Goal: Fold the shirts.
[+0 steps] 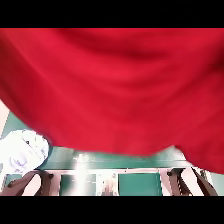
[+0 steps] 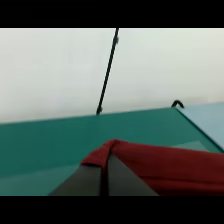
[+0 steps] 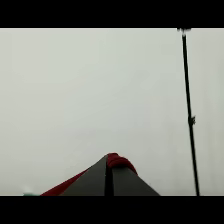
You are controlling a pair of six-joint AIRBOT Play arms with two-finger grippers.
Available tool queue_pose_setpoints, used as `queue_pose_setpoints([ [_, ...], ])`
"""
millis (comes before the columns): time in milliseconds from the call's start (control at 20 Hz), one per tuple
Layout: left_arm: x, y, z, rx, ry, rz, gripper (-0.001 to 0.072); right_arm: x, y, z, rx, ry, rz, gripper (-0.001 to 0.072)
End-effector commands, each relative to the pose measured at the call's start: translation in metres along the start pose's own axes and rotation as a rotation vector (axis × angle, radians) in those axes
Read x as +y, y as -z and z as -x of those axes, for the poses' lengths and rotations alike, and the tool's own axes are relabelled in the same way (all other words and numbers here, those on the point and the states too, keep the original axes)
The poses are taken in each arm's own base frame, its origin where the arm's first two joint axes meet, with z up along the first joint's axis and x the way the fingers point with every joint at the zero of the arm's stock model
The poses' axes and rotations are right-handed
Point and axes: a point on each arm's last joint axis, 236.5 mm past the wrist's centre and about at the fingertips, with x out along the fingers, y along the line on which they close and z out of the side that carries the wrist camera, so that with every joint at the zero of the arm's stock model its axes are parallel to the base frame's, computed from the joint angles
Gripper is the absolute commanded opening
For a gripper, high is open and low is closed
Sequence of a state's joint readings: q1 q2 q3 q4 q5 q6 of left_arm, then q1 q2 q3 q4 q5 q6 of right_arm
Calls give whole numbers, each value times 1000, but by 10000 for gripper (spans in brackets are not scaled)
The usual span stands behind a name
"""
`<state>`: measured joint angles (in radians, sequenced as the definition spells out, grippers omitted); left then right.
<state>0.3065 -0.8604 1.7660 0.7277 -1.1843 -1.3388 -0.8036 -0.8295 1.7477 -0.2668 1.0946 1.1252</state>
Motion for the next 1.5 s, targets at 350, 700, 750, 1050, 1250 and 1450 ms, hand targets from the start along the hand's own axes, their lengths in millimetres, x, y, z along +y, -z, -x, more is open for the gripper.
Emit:
queue_pose_setpoints([
  [350, 166, 321, -199, 574, -22, 455, 24, -176, 442, -122, 709, 214, -511, 16],
  [700, 226, 377, -267, 639, -47, 524, 24, -237, 550, -164, 848, 248, -764, 15],
  [750, 230, 375, -269, 637, -51, 527, 23, -240, 548, -168, 848, 239, -770, 15],
  [1050, 206, 419, -222, 941, -7, 514, 24, -264, 543, -106, 1061, 229, -727, 14],
  [1250, 194, 445, -189, 1108, -10, 564, 24, -266, 562, -54, 1268, 248, -664, 14],
  [1450, 176, 488, -175, 1199, -12, 597, 24, -259, 578, -38, 1323, 251, -694, 14],
])
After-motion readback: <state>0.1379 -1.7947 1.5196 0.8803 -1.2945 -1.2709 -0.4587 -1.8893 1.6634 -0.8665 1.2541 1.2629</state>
